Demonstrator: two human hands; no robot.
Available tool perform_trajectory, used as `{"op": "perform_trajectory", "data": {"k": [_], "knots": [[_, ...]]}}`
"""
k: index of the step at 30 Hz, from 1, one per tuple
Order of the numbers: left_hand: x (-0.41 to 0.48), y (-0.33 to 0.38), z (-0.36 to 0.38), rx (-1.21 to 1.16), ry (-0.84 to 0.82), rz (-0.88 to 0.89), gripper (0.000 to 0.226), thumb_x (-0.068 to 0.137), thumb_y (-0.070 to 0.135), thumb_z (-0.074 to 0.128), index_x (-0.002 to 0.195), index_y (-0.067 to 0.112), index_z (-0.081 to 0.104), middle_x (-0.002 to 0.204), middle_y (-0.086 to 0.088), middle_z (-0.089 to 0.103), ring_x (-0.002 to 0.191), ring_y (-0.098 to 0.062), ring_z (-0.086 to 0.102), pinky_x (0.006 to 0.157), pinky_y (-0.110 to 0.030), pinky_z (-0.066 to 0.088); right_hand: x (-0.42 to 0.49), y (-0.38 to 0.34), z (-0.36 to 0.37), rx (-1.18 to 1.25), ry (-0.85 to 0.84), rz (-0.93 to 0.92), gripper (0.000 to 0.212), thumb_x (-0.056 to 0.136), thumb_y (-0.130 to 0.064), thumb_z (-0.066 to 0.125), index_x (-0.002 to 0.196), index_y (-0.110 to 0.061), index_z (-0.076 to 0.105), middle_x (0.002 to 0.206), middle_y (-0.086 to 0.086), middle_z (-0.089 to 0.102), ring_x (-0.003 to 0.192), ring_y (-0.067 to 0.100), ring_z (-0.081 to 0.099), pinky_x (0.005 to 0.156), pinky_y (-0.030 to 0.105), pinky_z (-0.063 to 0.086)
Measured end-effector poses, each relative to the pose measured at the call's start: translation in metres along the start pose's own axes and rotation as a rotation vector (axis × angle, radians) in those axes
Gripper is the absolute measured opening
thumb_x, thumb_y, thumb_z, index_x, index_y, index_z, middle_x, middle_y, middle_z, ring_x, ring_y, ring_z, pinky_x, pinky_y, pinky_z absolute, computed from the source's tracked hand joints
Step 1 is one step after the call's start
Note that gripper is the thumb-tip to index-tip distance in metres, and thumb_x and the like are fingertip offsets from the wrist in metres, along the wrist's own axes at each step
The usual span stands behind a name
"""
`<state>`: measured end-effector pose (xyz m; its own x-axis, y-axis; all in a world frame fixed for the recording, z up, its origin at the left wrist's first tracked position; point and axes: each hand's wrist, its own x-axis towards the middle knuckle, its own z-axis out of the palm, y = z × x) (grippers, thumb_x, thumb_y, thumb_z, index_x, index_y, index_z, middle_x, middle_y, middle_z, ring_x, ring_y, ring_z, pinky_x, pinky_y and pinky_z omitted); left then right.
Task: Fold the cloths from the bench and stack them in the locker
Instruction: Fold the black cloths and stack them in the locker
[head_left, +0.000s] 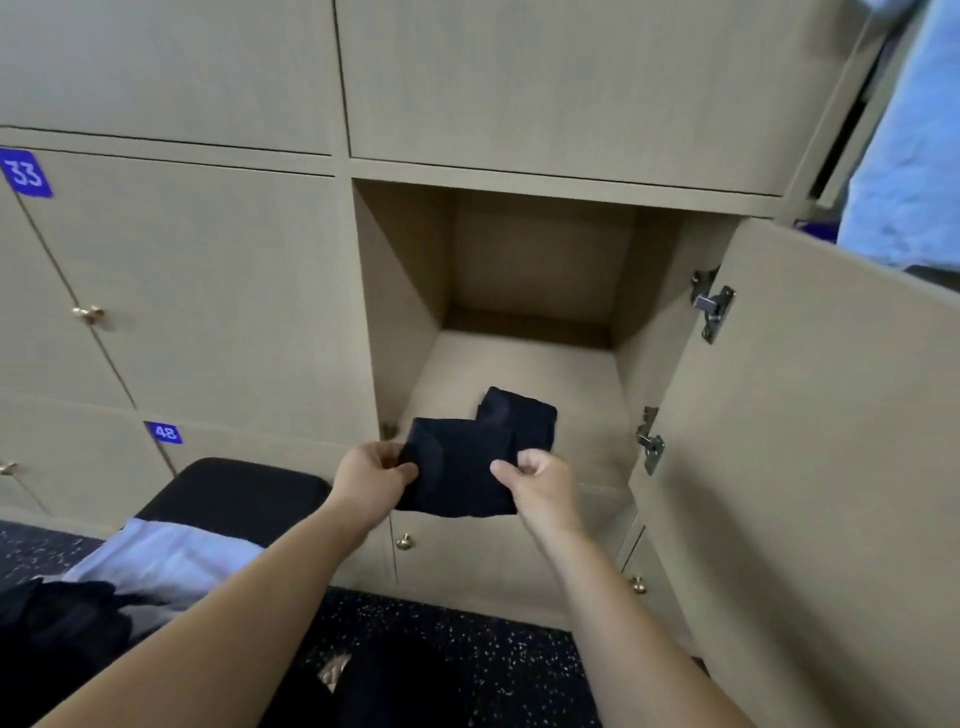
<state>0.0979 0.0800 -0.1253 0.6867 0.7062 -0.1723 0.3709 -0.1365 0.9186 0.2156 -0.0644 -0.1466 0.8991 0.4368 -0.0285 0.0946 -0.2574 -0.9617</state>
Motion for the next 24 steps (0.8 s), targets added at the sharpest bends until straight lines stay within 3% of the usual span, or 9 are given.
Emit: {"op": "perform_trajectory", "data": {"k": [5,10,13,18,24], "knots": [[0.037,0.005,0.043,-0.005,0.004,-0.018,0.015,0.091,0.005,0.062,0.086,0.015,0.071,0.085,-0.004,0.073,0.088,-0.024,0.069,0.081,-0.037,0.055,0.039,0.03,-0.016,-0.031,0.103,0.015,0.054,0.081,-0.012,0.07,0.056,-0.02,0.023,0.055,-0.004,0.024,0.056,0.016,0.023,0.058,0.031,0.02],[0.087,0.018,0.074,0.028,0.01,0.027,0.018,0.09,0.003,0.062,0.082,0.017,0.071,0.087,-0.005,0.074,0.087,-0.024,0.068,0.079,-0.036,0.054,0.089,0.047,-0.025,-0.105,0.145,0.056,0.035,0.084,-0.021,0.07,0.067,0.002,0.049,0.064,0.007,0.044,0.059,0.018,0.038,0.056,0.03,0.029],[0.119,0.029,0.088,0.012,-0.014,0.073,0.018,0.092,0.003,0.061,0.085,0.018,0.069,0.088,-0.001,0.072,0.086,-0.019,0.066,0.075,-0.026,0.05,0.122,0.046,-0.032,-0.101,0.179,0.062,0.031,0.086,-0.02,0.07,0.068,-0.002,0.052,0.063,0.006,0.045,0.056,0.016,0.037,0.048,0.023,0.027],[0.163,0.04,0.106,-0.002,-0.075,0.123,0.028,0.096,0.003,0.056,0.084,0.025,0.067,0.087,0.005,0.07,0.085,-0.011,0.066,0.067,-0.019,0.049,0.169,0.049,-0.04,-0.067,0.198,0.099,0.029,0.09,-0.021,0.067,0.063,-0.016,0.057,0.067,-0.001,0.062,0.064,0.016,0.056,0.06,0.027,0.041],[0.194,0.027,0.119,-0.019,-0.125,0.131,0.024,0.097,0.002,0.054,0.093,0.023,0.064,0.087,0.011,0.067,0.08,0.0,0.062,0.06,-0.009,0.046,0.197,0.07,-0.032,-0.065,0.22,0.146,0.024,0.087,-0.022,0.07,0.068,-0.007,0.064,0.079,0.013,0.071,0.079,0.03,0.065,0.076,0.041,0.052]]}}
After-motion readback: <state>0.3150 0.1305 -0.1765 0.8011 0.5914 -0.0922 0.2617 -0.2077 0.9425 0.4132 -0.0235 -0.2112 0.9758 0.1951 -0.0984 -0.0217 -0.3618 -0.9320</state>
